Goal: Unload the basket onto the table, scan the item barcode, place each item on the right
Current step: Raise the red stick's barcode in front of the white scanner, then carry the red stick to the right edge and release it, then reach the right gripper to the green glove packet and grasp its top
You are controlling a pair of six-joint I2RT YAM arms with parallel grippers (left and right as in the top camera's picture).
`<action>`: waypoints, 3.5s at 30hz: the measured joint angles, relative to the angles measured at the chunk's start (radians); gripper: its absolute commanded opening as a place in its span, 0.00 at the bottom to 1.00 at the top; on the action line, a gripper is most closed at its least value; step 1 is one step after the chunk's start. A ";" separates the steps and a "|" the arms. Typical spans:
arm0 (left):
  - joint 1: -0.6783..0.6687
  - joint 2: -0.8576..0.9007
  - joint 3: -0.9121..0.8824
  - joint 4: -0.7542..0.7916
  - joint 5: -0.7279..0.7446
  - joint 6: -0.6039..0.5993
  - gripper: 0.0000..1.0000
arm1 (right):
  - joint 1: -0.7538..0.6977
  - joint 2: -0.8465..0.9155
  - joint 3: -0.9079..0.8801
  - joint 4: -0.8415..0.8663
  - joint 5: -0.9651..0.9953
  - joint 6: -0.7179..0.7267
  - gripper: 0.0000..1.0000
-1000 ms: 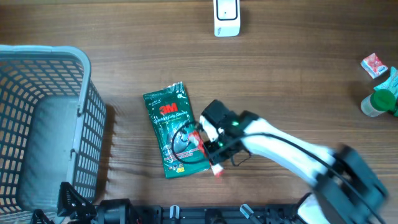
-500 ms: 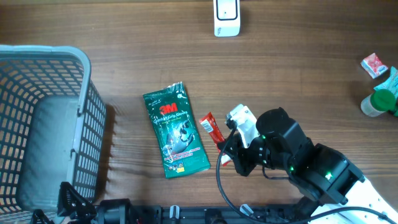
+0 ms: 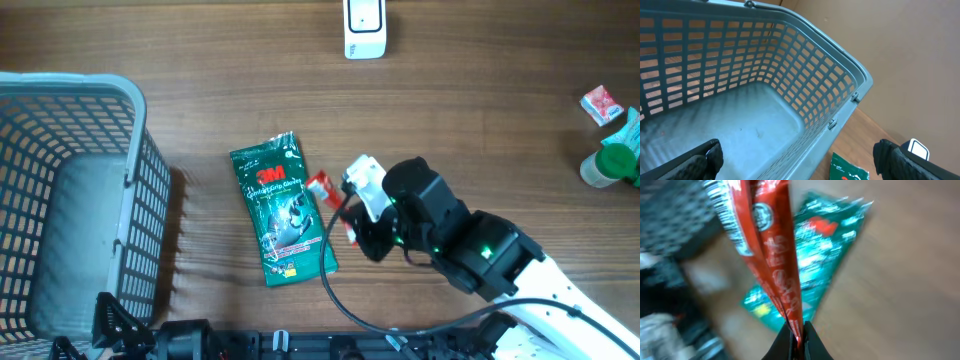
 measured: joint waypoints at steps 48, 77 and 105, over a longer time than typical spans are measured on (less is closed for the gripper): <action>0.000 0.000 0.000 0.000 0.000 0.000 1.00 | -0.521 1.321 0.640 1.336 0.909 -1.073 0.04; 0.000 0.000 0.000 0.000 0.000 0.000 1.00 | -0.958 0.946 0.655 0.291 0.432 -0.193 1.00; 0.001 0.000 0.000 0.000 0.000 0.000 1.00 | 0.092 0.970 0.496 -0.062 0.031 0.346 0.88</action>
